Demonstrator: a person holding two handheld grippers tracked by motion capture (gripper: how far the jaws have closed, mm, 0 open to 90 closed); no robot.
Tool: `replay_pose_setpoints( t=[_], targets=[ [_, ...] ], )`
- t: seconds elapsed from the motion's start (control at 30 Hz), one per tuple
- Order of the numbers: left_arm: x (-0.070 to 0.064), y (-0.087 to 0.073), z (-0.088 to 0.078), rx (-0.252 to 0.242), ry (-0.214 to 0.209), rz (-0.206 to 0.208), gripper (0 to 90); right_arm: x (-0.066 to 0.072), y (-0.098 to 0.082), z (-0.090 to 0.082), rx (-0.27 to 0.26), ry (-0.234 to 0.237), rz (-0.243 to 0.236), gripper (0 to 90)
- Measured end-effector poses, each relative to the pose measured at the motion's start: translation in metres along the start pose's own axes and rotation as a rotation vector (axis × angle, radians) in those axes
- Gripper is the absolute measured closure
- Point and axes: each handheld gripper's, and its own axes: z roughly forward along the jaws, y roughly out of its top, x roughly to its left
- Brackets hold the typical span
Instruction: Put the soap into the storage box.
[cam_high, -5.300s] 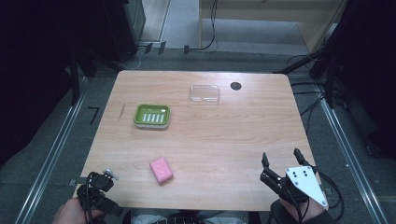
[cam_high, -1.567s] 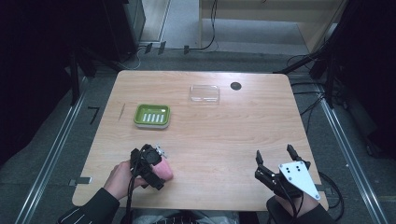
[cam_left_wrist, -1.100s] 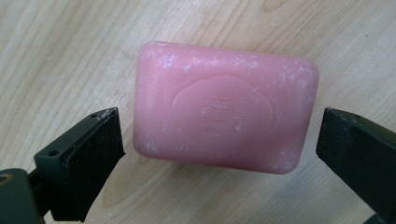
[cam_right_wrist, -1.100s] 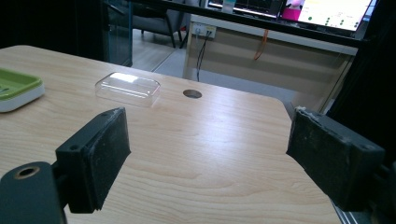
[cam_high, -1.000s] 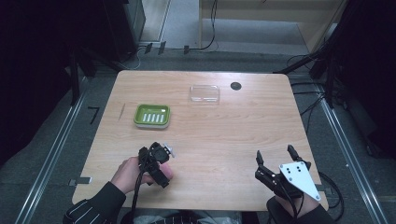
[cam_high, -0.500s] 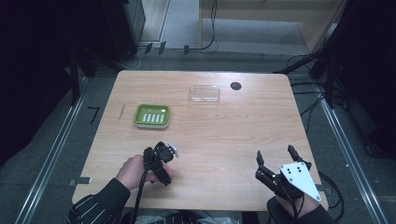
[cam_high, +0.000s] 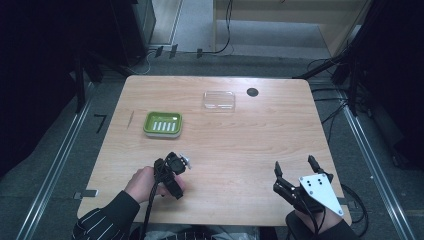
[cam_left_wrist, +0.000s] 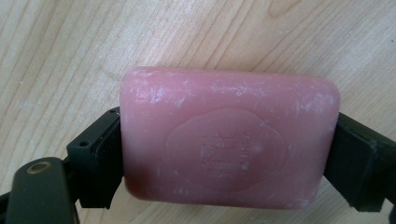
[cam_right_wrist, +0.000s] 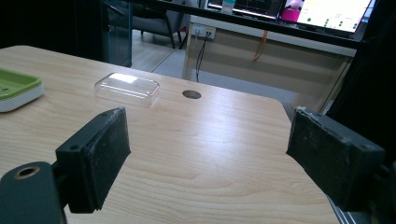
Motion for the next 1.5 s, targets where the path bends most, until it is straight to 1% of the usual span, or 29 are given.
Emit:
replay_pose_setpoints(
  t=[0.17, 0.23, 0.3, 0.53, 0.67, 0.83, 0.9, 0.93, 1.1, 1.13, 1.2, 1.23, 1.27, 1.37, 1.5],
  targets=[
    [0.002, -0.001, 0.001, -0.01, -0.017, -0.01, 12.5, 0.0, 0.0, 0.0, 0.0, 0.0, 0.002, 12.8],
    [0.003, -0.002, 0.001, -0.018, -0.023, -0.005, 12.7, 0.0, 0.0, 0.0, 0.001, -0.001, 0.003, 12.8],
    [0.003, -0.003, 0.001, -0.028, -0.023, -0.005, 12.9, 0.0, 0.0, 0.0, 0.0, -0.002, 0.001, 12.8],
    [0.001, -0.003, 0.0, -0.03, -0.023, -0.007, 13.3, 0.0, 0.0, 0.0, 0.0, -0.001, 0.005, 12.8],
    [0.002, -0.003, -0.002, -0.029, -0.01, -0.007, 13.4, 0.0, 0.0, 0.0, 0.001, 0.0, 0.001, 12.8],
    [0.005, -0.004, -0.008, -0.043, -0.009, -0.024, 13.4, 0.0, 0.0, 0.0, 0.001, -0.001, 0.004, 12.8],
    [0.007, -0.005, -0.009, -0.051, -0.002, -0.031, 13.4, 0.0, 0.0, 0.0, 0.0, -0.001, 0.002, 12.8],
    [0.007, -0.005, -0.009, -0.055, -0.003, -0.041, 13.4, 0.0, 0.0, 0.0, 0.001, -0.001, 0.003, 12.8],
    [0.012, -0.006, -0.011, -0.053, -0.002, -0.055, 13.4, 0.0, 0.0, 0.0, 0.001, -0.002, 0.004, 12.8],
    [0.013, -0.006, -0.012, -0.065, 0.0, -0.061, 13.4, 0.0, 0.0, 0.0, 0.002, -0.002, 0.004, 12.8],
    [0.015, -0.006, -0.015, -0.063, 0.0, -0.067, 13.4, 0.0, 0.0, 0.0, 0.001, -0.002, 0.004, 12.8],
    [0.016, -0.007, -0.015, -0.076, 0.005, -0.075, 13.4, 0.0, 0.0, 0.0, 0.002, -0.003, 0.004, 12.8],
    [0.018, -0.007, -0.017, -0.072, 0.003, -0.076, 13.4, 0.0, 0.0, 0.0, 0.001, -0.002, 0.004, 12.8],
    [0.023, -0.008, -0.02, -0.094, 0.014, -0.101, 13.4, 0.0, 0.0, 0.0, 0.001, -0.001, 0.001, 12.8],
    [0.032, -0.009, -0.023, -0.099, 0.01, -0.13, 13.4, 0.0, 0.0, 0.0, 0.002, -0.001, 0.001, 12.8]
  ],
)
